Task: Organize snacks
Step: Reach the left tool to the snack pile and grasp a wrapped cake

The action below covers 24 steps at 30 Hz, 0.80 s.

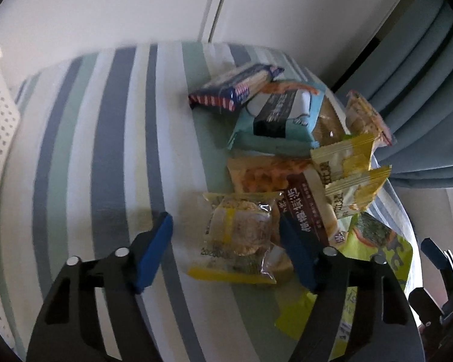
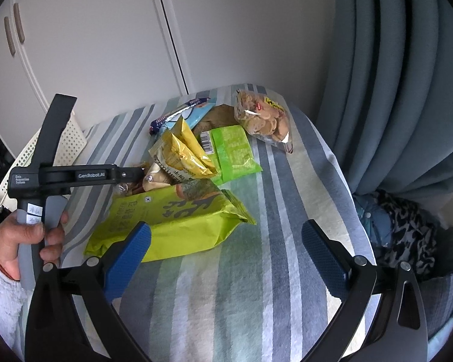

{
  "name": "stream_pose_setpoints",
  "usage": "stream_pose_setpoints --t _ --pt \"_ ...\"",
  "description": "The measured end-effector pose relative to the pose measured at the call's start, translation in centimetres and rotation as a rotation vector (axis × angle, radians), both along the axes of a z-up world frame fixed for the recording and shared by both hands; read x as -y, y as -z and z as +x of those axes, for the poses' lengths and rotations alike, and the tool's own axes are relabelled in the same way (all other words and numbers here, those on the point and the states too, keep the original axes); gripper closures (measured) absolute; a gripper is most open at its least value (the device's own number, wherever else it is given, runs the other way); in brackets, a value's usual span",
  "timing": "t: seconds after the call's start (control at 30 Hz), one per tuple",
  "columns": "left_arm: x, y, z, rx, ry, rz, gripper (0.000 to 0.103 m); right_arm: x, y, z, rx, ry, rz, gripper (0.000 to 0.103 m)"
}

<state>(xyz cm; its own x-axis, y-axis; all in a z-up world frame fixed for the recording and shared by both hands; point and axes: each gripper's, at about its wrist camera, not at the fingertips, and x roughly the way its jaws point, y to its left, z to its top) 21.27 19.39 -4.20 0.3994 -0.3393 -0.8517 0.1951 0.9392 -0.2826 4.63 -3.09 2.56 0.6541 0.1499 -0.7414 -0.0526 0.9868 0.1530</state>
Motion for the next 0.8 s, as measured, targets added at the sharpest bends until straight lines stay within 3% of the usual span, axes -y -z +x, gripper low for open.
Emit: stream_pose_setpoints --t 0.07,0.17,0.2,0.23,0.53,0.8 --pt "0.1 0.1 0.1 0.001 0.008 0.006 0.031 -0.1 0.0 0.2 -0.002 -0.002 0.000 0.005" --pt "0.1 0.2 0.0 0.011 0.004 0.018 0.045 -0.3 0.0 0.4 -0.002 -0.010 -0.002 0.005" --pt "0.1 0.2 0.0 0.012 0.009 -0.001 0.056 -0.5 0.0 0.5 -0.002 -0.014 -0.004 0.005" --pt "0.1 0.2 -0.1 0.014 0.012 -0.011 0.061 -0.6 0.0 0.6 -0.002 -0.017 -0.007 0.005" --pt "-0.9 -2.4 -3.5 0.168 -0.023 0.032 0.062 -1.2 -0.5 1.5 0.004 -0.032 -0.015 0.005" --pt "-3.1 -5.0 -5.8 0.261 -0.076 0.053 0.062 -3.4 -1.3 4.9 0.006 -0.089 -0.058 0.005"
